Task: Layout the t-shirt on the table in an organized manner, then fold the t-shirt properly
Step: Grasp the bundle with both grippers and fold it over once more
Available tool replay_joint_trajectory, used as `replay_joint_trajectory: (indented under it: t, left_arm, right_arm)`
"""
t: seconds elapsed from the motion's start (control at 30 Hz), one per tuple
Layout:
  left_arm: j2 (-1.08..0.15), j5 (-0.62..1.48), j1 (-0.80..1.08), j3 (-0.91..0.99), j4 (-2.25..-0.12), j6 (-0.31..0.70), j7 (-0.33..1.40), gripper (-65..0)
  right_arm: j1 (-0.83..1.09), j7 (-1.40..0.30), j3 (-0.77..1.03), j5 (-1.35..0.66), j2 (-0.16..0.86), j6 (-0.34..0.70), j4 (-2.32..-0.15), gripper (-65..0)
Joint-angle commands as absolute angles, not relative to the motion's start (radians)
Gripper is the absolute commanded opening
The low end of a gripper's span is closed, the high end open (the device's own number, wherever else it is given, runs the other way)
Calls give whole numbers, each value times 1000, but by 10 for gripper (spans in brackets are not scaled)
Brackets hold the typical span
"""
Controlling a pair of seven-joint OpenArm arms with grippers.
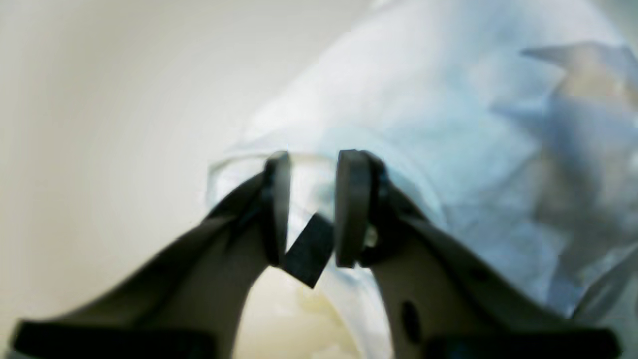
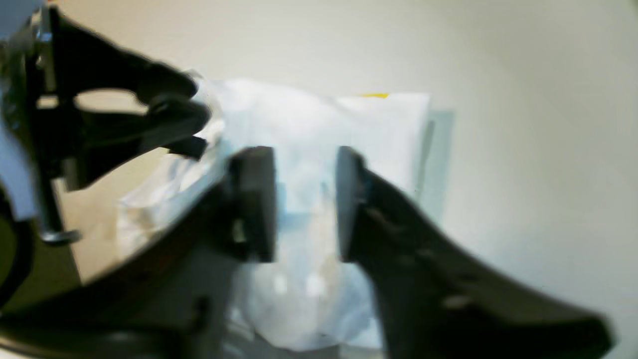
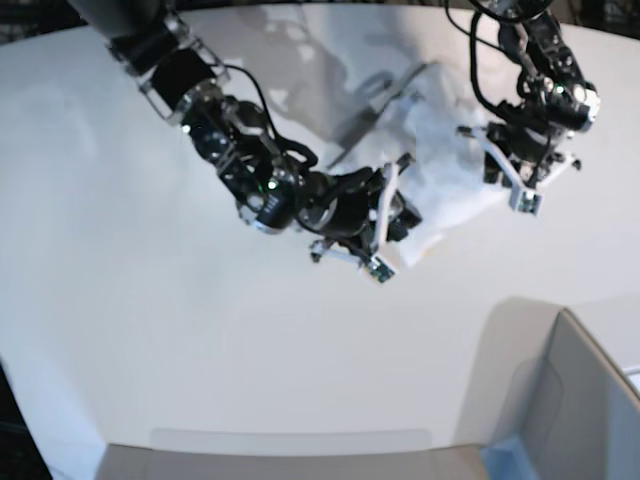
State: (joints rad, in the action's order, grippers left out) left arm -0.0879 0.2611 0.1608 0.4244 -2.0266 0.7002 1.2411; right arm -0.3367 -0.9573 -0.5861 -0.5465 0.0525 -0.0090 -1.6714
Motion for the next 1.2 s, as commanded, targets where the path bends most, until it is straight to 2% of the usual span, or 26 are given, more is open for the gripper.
replay_joint_trajectory:
  t: [0.0,0.03,0.07,0.23,0.43,0.63,0.77,1.17]
  left_arm:
    - [-97,268,173,424,-2046,698,1221,-581]
    - [-97,268,183,424,-2046,698,1221,-624]
    - [-97,268,194,424,-2046,698,1221,-650]
    - [-96,283,265,398,-2046,698,1221,-650]
    - [-119,354,377,186,-2046,698,1219,-650]
    - [-183,346,384,67,-2043,698,1219,-650]
    - [-229,326,378,73,-2015,698,1219,-650]
    - [-246,-12,203,139,-1854,698,1208,-650]
  right_arm:
    - [-367,-928,-578,-552,21,-8,-1664,-614]
    - [-374,-926,-572,-547,8,-8,-1638,-650]
    - [-381,-926,-556,-535,-4,-8,-1612,-650]
    - [-463,-924,-561,-456,-62,-1,-1406,-650]
    - [-541,-806,-625,-453,-93,-1,-1164,-650]
    - [-559,-808,-653,-452,-110,-1,-1058,-650]
    - [-512,-901,-654,-452,-104,-1,-1092,-650]
    - [-271,-1201,-822,-455,24,-2,-1572,-650]
